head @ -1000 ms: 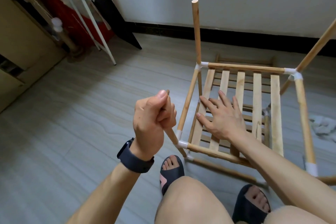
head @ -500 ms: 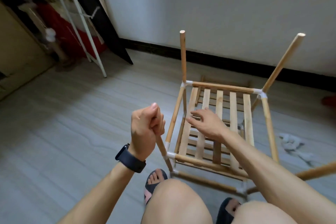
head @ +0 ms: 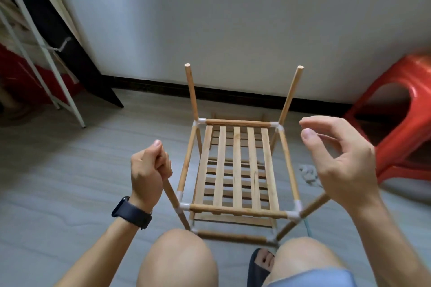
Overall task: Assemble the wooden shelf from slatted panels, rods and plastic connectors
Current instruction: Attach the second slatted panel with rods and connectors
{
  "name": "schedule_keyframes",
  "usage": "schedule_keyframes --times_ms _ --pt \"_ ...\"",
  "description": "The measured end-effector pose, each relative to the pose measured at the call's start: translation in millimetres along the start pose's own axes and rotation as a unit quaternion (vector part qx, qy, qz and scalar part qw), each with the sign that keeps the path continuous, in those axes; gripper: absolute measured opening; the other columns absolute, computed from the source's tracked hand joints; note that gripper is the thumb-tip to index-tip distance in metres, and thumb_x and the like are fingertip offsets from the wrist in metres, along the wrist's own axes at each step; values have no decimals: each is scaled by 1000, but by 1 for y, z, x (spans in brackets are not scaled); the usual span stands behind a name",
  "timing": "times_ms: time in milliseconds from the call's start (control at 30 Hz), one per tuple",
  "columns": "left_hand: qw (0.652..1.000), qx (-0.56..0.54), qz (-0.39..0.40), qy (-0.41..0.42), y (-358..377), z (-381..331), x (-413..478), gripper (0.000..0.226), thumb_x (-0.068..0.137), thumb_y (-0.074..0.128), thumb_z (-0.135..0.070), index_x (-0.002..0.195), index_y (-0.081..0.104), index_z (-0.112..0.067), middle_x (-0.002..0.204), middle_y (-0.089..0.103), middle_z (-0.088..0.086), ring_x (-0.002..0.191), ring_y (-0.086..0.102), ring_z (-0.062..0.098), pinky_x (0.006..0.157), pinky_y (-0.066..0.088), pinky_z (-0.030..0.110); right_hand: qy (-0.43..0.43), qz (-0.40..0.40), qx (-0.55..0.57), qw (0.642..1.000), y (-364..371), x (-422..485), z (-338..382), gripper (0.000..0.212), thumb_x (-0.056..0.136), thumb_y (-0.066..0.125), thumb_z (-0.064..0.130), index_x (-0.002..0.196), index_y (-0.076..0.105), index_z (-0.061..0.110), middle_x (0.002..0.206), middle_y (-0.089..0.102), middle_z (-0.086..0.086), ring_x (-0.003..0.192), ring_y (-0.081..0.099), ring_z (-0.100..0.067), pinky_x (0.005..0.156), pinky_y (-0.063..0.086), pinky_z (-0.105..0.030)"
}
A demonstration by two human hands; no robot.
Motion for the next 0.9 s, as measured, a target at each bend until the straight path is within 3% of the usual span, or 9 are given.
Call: schedule_keyframes --times_ms 133,400,500,567,633,733,900 --pt "1000 -2 -2 0 0 -1 0 48 94 38 -25 47 34 -24 44 26 -6 42 20 11 45 20 20 13 -108 28 994 -7 -7 -5 13 96 59 16 103 70 14 96 69 -1 93 66 -13 81 49 -16" --pt "1000 2 -9 7 -1 2 2 48 95 38 -25 47 33 -24 44 26 -6 41 21 12 45 21 21 71 -221 48 972 -7 -6 -7 10 95 59 19 96 68 17 89 69 -4 86 66 -15 77 51 -26" --pt "1000 1 -10 3 0 1 5 48 95 38 -25 48 33 -25 44 26 -6 41 20 12 46 18 25 150 -182 46 971 -5 -11 -31 20 96 53 33 87 67 22 82 69 3 83 67 -16 79 54 -38" --pt "1000 4 -9 0 1 2 8 48 95 38 -26 48 32 -25 44 26 -6 42 20 13 46 18 26 243 -113 153 951 6 -22 -49 43 96 42 47 71 62 18 66 63 0 68 63 -25 70 52 -42" --pt "1000 6 -17 1 3 2 10 47 95 39 -26 49 32 -24 44 26 -7 42 20 14 46 19 25 296 -88 246 919 21 -32 -58 60 88 38 63 54 45 14 47 40 -3 47 40 -26 53 38 -33" --pt "999 15 -33 9 0 3 12 48 96 39 -25 49 31 -23 44 27 -7 41 21 14 46 21 24 291 -107 259 915 39 -34 -56 62 81 38 68 51 27 14 46 22 -2 47 18 -18 48 17 -30" --pt "997 43 -57 25 -25 0 20 49 98 36 -24 49 32 -24 41 27 -8 39 22 15 45 23 23 278 -62 273 919 66 -15 -53 56 78 38 64 49 27 17 44 22 2 44 18 -16 46 19 -22"
Point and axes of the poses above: each hand's wrist, its own x-axis towards the middle knuckle, its own y-axis out of the palm, z = x × y, the point moved 1 cm from there along x, towards the middle knuckle
